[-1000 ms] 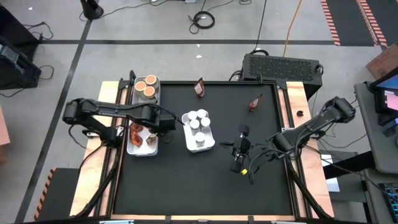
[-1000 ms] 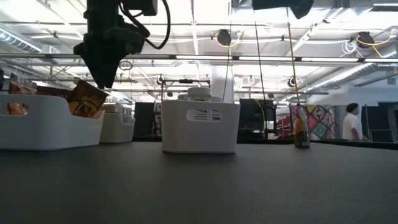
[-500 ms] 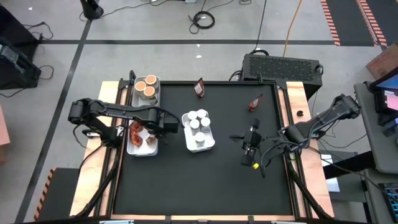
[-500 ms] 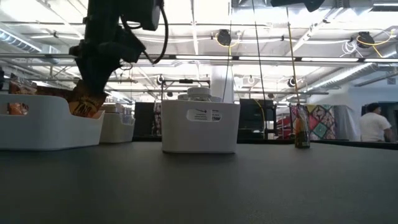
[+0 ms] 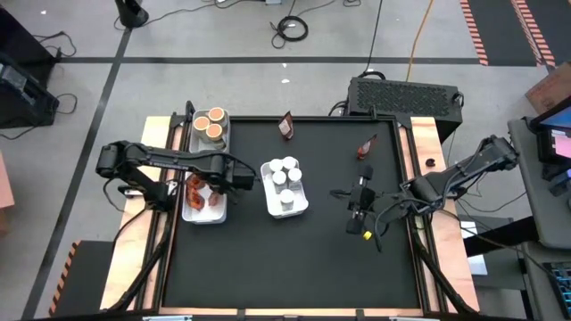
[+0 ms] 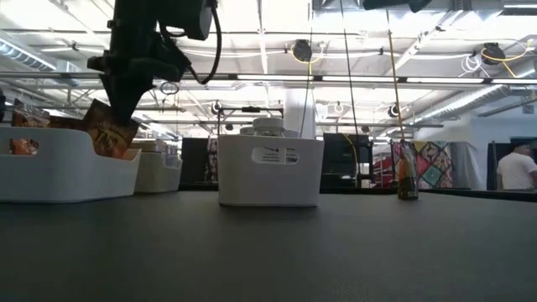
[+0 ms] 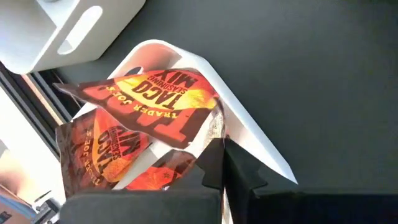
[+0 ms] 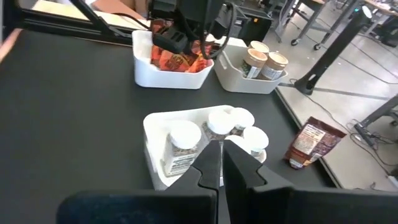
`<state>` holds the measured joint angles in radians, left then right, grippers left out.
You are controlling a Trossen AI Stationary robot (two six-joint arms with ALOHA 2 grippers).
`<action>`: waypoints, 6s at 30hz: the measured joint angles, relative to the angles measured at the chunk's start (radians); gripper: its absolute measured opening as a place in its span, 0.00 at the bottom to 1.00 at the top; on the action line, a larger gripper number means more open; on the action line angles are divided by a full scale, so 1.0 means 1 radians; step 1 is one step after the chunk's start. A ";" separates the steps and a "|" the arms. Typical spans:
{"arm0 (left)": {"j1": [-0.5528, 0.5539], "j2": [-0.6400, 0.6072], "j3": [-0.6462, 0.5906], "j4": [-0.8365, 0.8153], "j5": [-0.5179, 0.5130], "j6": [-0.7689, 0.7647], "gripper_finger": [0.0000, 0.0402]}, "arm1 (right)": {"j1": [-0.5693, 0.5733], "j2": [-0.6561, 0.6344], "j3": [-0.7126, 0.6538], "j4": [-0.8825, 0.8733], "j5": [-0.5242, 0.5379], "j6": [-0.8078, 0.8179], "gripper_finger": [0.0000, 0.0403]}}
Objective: Sort spices by type
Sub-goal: Adjust the orange seasoning pack into the left white bin, then put the orange seasoning pack into the left white bin
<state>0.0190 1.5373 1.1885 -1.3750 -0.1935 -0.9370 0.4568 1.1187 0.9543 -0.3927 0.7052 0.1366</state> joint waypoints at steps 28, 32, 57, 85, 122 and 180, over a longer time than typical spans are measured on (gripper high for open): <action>-0.169 -0.126 -0.031 -0.160 -0.119 -0.280 0.00 | -0.152 0.000 0.000 0.046 -0.081 -0.126 0.00; -0.163 -0.126 -0.037 -0.163 -0.134 -0.280 0.00 | -0.162 0.000 0.000 0.051 -0.086 -0.124 0.00; -0.146 -0.132 -0.101 -0.154 -0.242 -0.289 0.00 | -0.163 0.002 0.000 0.075 -0.119 -0.096 0.00; -0.145 -0.166 -0.159 -0.086 -0.227 -0.289 0.04 | -0.163 0.002 0.000 0.087 -0.134 -0.059 0.00; -0.123 -0.183 0.315 -0.015 -0.384 0.031 0.56 | -0.175 0.002 0.000 0.046 -0.132 -0.119 0.00; 0.655 0.231 0.273 1.234 0.502 0.751 0.56 | -0.319 -0.437 -0.402 0.183 -0.317 0.136 0.00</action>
<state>0.6735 1.7678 1.4610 -0.1414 0.3090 -0.1857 0.1375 0.6819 0.5520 -0.2094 0.3877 0.2722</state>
